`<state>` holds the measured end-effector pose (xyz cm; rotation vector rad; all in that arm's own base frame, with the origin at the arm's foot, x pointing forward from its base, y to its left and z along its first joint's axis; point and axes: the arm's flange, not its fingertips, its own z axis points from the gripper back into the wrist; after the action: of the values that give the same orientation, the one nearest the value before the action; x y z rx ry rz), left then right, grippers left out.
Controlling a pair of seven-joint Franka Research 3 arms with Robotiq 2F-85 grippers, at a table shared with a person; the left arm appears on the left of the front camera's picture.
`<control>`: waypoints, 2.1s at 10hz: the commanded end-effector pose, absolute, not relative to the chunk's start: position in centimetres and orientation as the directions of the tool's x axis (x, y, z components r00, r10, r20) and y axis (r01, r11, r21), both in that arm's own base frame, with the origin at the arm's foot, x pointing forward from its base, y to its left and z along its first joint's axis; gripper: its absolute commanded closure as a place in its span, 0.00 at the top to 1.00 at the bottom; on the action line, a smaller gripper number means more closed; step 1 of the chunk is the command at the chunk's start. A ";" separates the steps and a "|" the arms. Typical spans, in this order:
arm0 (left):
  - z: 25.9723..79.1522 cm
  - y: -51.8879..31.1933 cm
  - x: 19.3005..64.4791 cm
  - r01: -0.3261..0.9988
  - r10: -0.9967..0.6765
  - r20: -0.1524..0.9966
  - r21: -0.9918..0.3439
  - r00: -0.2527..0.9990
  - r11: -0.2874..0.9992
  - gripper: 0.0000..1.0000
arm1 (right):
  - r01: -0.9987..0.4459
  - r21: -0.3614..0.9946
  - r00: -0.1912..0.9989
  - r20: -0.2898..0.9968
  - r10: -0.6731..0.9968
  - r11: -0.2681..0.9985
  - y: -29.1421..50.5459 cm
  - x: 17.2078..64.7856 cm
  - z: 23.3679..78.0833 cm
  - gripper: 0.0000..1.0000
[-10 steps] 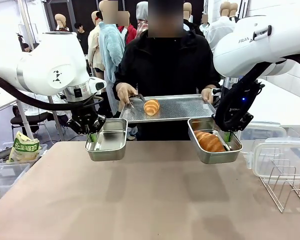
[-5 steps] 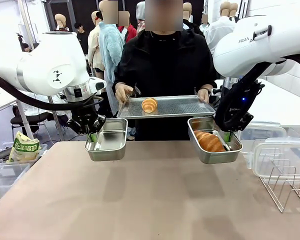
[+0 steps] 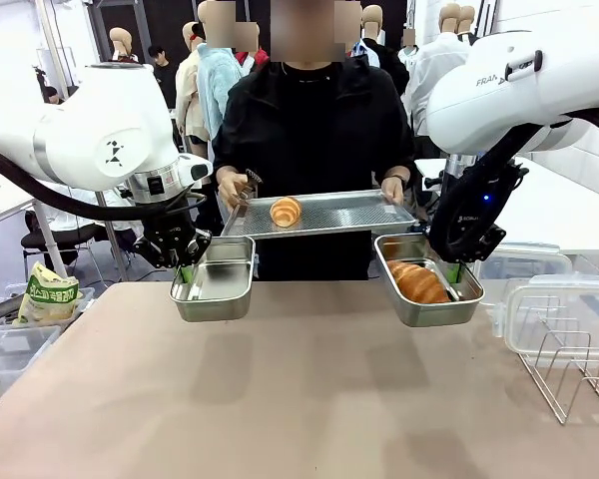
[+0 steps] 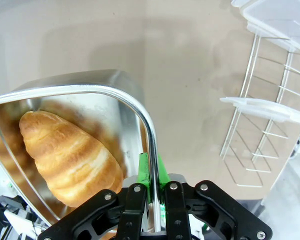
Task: Place the bread in airtight containers.
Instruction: Once an object is inside an Airtight Container , place the container in the center of the table.
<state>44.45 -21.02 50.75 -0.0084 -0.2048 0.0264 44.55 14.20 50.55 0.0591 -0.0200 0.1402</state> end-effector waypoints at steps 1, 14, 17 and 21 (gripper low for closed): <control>51.1 -20.8 44.4 -0.020 0.022 0.204 -0.010 0.979 1.000 0.00 | -0.121 0.046 0.992 0.047 0.119 0.992 14.2 44.5 50.4 0.00; 51.1 -20.8 44.4 -0.020 0.022 0.204 -0.010 0.979 1.000 0.00 | -0.121 0.046 0.992 0.047 0.119 0.992 14.2 44.5 50.4 0.00; 51.1 -20.8 44.4 -0.020 0.022 0.204 -0.010 0.979 1.000 0.00 | -0.121 0.046 0.992 0.047 0.119 0.992 14.2 44.5 50.4 0.00; 51.1 -20.8 44.4 -0.020 0.022 0.204 -0.010 0.979 1.000 0.00 | -0.091 0.055 0.996 -0.006 0.092 0.994 13.8 45.1 48.9 0.00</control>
<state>44.45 -21.02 50.75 -0.0084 -0.2048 0.0264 44.67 14.08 50.02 0.0577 -0.0070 0.1328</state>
